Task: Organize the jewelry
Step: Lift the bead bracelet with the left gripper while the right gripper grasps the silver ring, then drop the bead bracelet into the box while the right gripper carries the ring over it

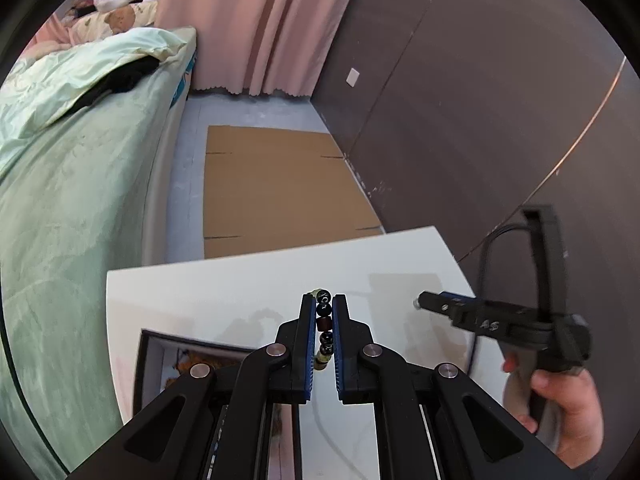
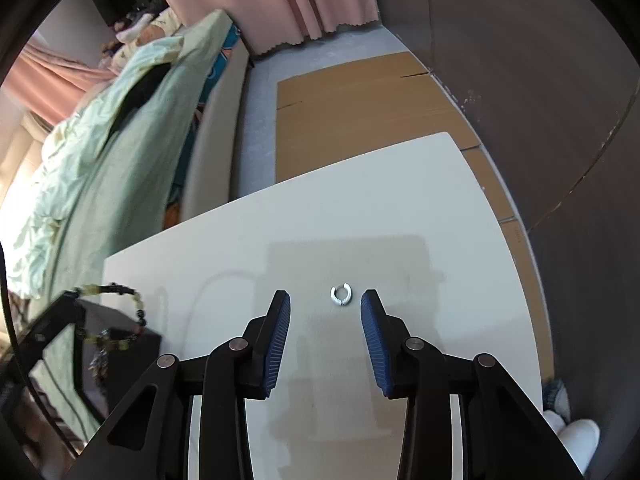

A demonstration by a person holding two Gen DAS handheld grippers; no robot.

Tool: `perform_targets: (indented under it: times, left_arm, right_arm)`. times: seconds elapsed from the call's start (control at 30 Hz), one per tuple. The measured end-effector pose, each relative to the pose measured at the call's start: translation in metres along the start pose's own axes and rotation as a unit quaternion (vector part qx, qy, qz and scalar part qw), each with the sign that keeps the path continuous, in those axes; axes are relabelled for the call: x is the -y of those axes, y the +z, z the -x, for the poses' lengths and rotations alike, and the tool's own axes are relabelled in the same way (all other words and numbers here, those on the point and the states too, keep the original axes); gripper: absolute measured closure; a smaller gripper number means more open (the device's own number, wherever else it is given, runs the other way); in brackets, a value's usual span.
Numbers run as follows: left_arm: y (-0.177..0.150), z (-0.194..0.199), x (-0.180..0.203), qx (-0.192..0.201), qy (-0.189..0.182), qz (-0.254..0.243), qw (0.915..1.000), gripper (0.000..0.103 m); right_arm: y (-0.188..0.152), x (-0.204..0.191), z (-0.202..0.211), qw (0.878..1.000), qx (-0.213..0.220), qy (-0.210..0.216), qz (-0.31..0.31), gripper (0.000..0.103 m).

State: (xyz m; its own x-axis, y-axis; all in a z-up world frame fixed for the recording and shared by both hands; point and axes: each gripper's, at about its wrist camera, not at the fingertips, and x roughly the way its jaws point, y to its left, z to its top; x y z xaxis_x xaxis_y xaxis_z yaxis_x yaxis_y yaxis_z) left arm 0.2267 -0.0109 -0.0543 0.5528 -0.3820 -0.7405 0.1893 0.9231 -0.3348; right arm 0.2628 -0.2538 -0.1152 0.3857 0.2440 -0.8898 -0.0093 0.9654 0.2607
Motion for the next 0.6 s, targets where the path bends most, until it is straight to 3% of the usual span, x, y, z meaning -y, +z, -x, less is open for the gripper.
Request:
perform_targets:
  times: [0.07,0.33,0.6]
  left_arm:
    - [0.003,0.001,-0.004,0.002,-0.005,0.005,1.0000,0.095]
    - [0.007,0.010,-0.019,0.009,-0.015,0.029,0.9994,0.095]
    - [0.006,0.020,-0.027,0.016,-0.015,0.036,0.9991,0.095]
  right_arm:
    - [0.002,-0.004,-0.003,1.000,-0.004,-0.016,0.006,0.071]
    - [0.001,-0.015,-0.013,0.996,-0.006,-0.078,0.037,0.072]
    - [0.001,-0.023,-0.018,0.991,-0.007,-0.115,0.071,0.088]
